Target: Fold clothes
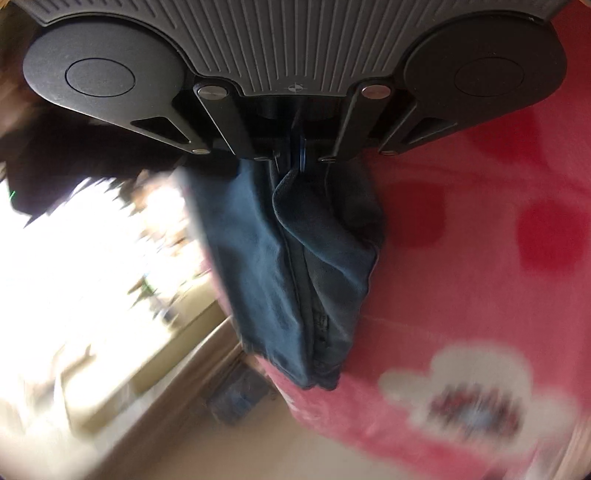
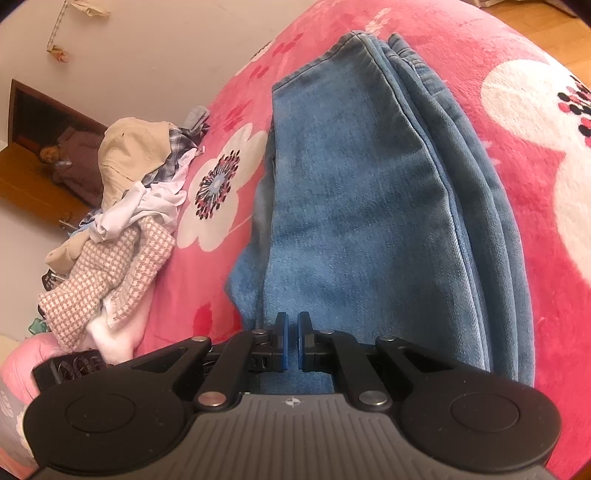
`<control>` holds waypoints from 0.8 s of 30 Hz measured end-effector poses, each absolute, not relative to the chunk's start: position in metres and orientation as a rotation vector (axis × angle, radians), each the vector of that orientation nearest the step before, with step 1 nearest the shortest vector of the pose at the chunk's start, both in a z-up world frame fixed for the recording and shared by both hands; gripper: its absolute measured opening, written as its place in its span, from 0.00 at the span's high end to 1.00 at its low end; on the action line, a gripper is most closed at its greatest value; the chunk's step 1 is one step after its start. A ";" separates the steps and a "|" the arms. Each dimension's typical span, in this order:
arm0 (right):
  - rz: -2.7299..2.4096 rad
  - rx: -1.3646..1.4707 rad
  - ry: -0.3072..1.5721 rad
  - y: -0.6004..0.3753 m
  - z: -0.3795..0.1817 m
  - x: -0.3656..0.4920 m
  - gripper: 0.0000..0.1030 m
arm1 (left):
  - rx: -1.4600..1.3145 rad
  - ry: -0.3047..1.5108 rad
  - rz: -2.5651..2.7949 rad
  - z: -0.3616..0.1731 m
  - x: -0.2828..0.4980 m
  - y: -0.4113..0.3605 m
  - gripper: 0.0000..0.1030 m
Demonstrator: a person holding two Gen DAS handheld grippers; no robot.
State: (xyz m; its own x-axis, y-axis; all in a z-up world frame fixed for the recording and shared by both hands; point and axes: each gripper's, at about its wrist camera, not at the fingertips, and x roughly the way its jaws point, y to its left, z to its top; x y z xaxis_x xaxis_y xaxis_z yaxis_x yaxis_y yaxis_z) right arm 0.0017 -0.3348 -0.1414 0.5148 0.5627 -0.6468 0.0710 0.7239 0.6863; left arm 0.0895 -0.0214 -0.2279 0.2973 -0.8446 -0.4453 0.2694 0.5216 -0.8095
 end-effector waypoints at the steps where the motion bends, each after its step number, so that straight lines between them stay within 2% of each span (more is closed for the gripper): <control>1: 0.328 0.727 1.003 -0.335 -0.142 0.001 0.95 | -0.833 1.042 -0.844 -0.241 0.095 -0.013 0.99; 4: 0.325 0.734 1.006 -0.335 -0.143 0.002 0.95 | -1.027 1.127 -0.786 -0.277 0.100 -0.001 0.98; 6: 0.321 0.739 1.011 -0.335 -0.144 0.002 0.95 | -1.029 1.115 -0.774 -0.279 0.097 0.002 0.94; 7: 0.320 0.738 1.012 -0.334 -0.144 0.002 0.95 | -0.975 1.091 -0.774 -0.272 0.093 0.001 0.91; 8: 0.320 0.735 1.010 -0.334 -0.143 0.002 0.95 | -0.900 1.062 -0.775 -0.262 0.090 -0.001 0.80; 10: 0.320 0.732 1.007 -0.334 -0.142 0.001 0.95 | -0.700 1.000 -0.781 -0.242 0.080 -0.010 0.72; 12: 0.316 0.734 1.011 -0.334 -0.143 0.002 0.95 | -0.499 0.946 -0.800 -0.228 0.069 -0.023 0.72; 13: 0.314 0.734 1.013 -0.334 -0.143 0.002 0.95 | -0.453 0.933 -0.805 -0.227 0.066 -0.027 0.76; 14: 0.314 0.734 1.013 -0.335 -0.143 0.002 0.95 | -0.427 0.925 -0.809 -0.226 0.065 -0.030 0.88; 15: 0.314 0.734 1.012 -0.335 -0.143 0.002 0.95 | -0.401 0.917 -0.812 -0.226 0.063 -0.033 0.89; 17: 0.315 0.734 1.011 -0.334 -0.143 0.001 0.95 | -0.535 0.964 -0.835 -0.235 0.069 -0.026 0.92; 22: 0.323 0.727 1.011 -0.332 -0.142 0.000 0.95 | -1.092 1.161 -0.851 -0.293 0.091 0.005 0.91; 24: 0.319 0.728 1.018 -0.332 -0.143 0.000 0.95 | -1.054 1.143 -0.836 -0.286 0.088 0.006 0.90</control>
